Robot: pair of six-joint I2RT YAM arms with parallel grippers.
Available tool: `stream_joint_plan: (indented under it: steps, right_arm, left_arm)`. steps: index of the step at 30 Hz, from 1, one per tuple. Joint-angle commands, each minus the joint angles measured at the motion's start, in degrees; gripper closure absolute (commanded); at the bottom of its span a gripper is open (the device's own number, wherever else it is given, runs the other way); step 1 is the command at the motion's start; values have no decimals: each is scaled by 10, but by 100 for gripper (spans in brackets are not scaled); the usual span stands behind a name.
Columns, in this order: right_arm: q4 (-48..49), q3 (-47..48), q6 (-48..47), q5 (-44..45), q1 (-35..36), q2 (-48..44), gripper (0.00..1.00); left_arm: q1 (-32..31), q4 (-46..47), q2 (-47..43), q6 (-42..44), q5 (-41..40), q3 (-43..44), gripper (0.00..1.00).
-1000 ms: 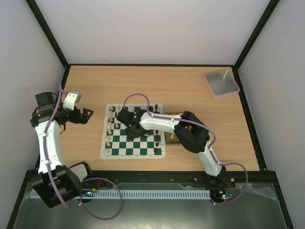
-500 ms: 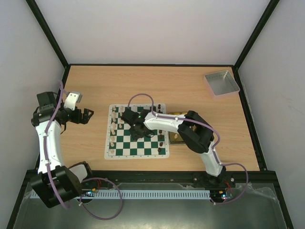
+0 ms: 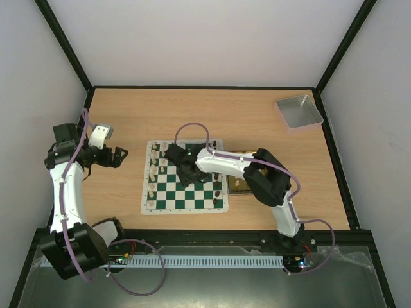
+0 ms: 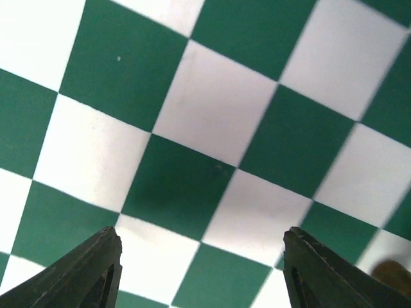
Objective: Set up the chess pieces on the board
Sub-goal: Move the chessboard to the center of the board, then adjust the chess piece on the chessboard.
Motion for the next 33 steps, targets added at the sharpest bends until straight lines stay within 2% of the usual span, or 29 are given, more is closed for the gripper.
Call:
stream_joint_plan:
  steps: [1, 7, 13, 17, 24, 33]
  right_arm:
    - [-50, 21, 12, 41, -4, -70, 35]
    - [-38, -62, 50, 51, -3, -195, 45]
    - [-28, -183, 115, 54, 22, -321, 57]
    - [-19, -255, 177, 53, 63, -375, 58]
    - [18, -324, 228, 39, 83, -413, 56]
    - [64, -346, 222, 24, 84, -370, 56]
  left_arm:
    - [-7, 6, -1, -2, -11, -11, 1]
    - [-27, 7, -8, -12, -36, -6, 1]
    - [-100, 33, -17, -52, -92, -4, 1]
    - [-129, 59, -19, -85, -111, -10, 1]
    - [-151, 82, -7, -113, -127, -12, 1]
    - [-155, 88, -4, -118, -130, -20, 1]
